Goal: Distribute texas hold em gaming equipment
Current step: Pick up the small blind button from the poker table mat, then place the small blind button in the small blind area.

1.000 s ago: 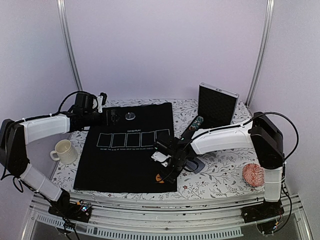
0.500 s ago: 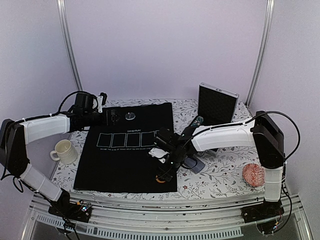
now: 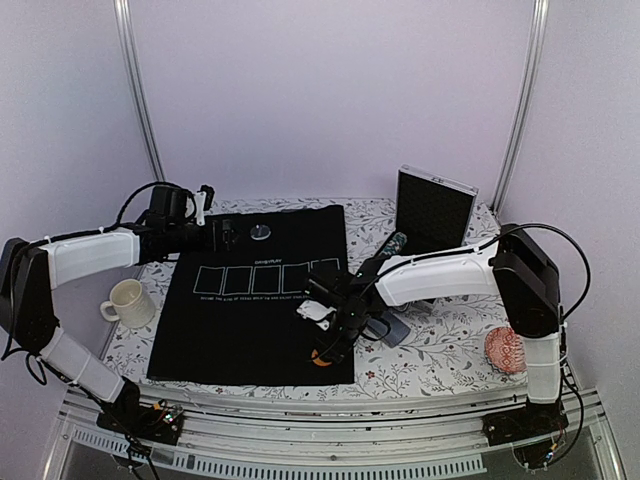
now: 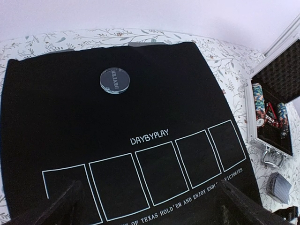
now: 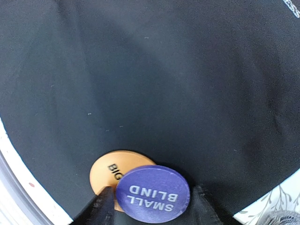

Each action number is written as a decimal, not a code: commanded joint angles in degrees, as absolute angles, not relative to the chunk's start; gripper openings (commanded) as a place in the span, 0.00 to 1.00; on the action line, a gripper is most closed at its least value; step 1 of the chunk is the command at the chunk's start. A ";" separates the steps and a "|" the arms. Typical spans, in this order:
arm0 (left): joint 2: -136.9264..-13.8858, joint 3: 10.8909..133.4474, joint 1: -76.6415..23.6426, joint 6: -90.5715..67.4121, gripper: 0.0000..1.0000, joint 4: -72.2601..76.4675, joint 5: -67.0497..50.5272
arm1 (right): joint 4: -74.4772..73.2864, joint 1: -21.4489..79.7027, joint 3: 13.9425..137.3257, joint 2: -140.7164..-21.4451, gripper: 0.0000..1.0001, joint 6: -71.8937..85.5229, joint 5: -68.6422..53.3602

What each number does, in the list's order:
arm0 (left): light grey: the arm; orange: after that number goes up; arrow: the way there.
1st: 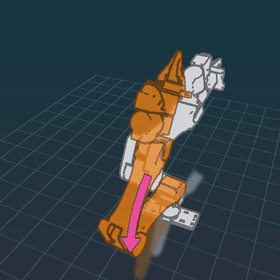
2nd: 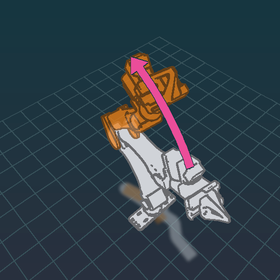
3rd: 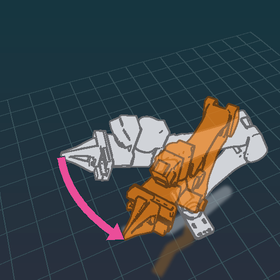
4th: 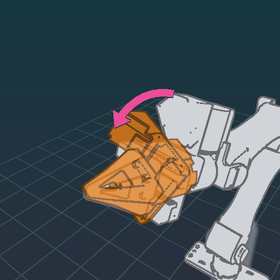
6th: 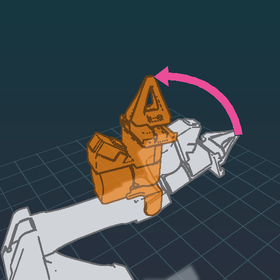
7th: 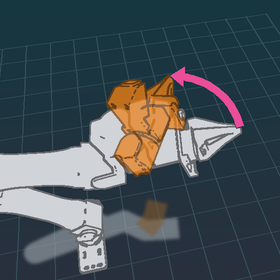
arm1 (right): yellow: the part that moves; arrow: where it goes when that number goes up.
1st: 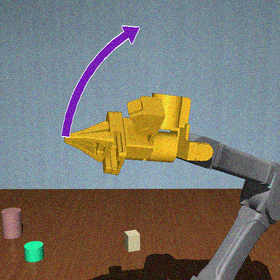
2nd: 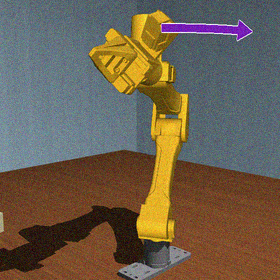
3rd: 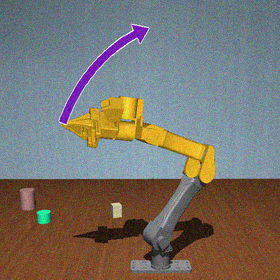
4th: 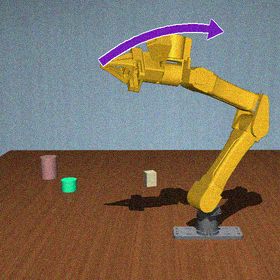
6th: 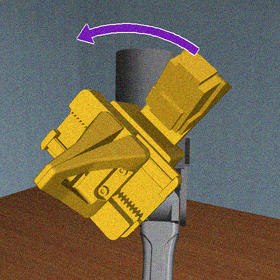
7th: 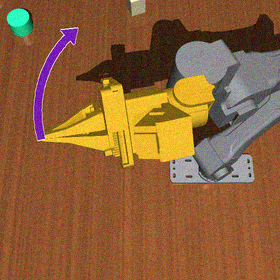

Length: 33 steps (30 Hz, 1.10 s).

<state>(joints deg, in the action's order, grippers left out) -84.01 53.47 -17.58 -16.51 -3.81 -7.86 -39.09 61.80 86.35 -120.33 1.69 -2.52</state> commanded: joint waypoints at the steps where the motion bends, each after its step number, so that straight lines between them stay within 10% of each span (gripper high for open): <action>1: -83.32 54.23 -17.80 -15.91 0.98 -4.01 -7.50 | -40.71 62.22 86.05 -121.71 0.51 1.54 0.04; 33: -81.64 53.57 -17.82 -16.25 0.98 -4.39 -7.30 | -42.20 55.78 90.72 -119.05 0.35 6.07 6.73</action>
